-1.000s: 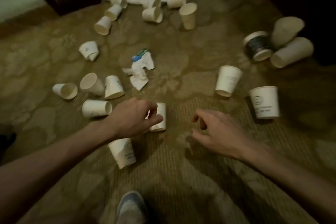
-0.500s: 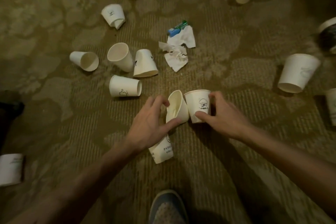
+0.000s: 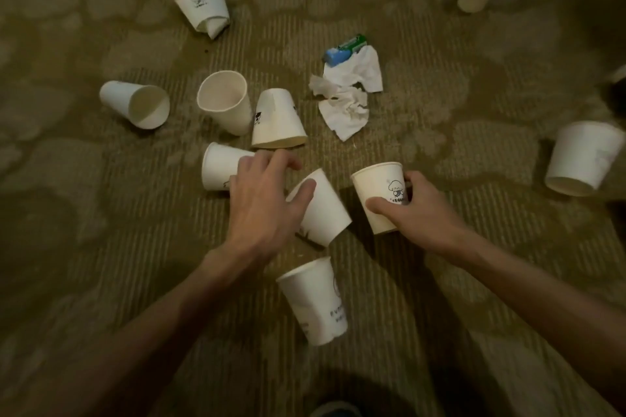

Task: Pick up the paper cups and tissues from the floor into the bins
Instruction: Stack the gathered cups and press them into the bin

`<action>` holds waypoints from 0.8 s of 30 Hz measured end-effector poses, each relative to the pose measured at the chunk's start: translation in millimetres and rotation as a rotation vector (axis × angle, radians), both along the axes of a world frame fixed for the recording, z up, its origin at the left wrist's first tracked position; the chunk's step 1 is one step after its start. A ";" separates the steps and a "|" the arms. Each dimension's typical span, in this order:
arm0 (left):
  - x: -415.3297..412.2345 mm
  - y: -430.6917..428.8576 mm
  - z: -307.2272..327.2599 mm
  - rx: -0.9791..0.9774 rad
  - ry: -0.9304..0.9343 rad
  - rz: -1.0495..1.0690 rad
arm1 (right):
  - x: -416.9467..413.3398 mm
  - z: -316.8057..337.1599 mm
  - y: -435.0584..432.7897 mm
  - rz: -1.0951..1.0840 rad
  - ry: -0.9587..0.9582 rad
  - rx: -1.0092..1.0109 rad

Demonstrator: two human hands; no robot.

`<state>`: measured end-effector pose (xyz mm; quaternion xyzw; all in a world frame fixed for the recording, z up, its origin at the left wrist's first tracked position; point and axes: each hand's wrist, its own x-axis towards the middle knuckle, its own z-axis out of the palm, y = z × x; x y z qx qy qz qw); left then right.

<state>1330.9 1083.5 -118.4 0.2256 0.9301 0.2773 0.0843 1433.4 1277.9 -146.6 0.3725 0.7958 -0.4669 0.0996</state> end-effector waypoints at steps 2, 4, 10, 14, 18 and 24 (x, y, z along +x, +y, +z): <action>-17.7 11.8 1.2 0.036 0.025 -0.030 | -9.1 2.2 4.7 -0.005 0.004 0.004; -37.1 29.4 4.1 0.105 -0.008 -0.063 | -18.7 8.2 12.4 0.005 -0.014 0.013; -81.7 92.0 2.9 0.039 -0.066 -0.197 | -54.1 51.2 43.4 0.001 -0.079 -0.047; -100.6 127.4 -4.9 -0.246 -0.044 -0.310 | -71.8 77.4 69.5 0.029 -0.118 -0.073; -104.7 142.0 -26.4 -0.484 -0.015 -0.414 | -77.6 78.9 95.9 0.068 -0.120 -0.091; -111.2 129.6 -57.1 -0.414 0.270 -0.477 | -98.3 45.0 119.4 -0.018 -0.149 -0.208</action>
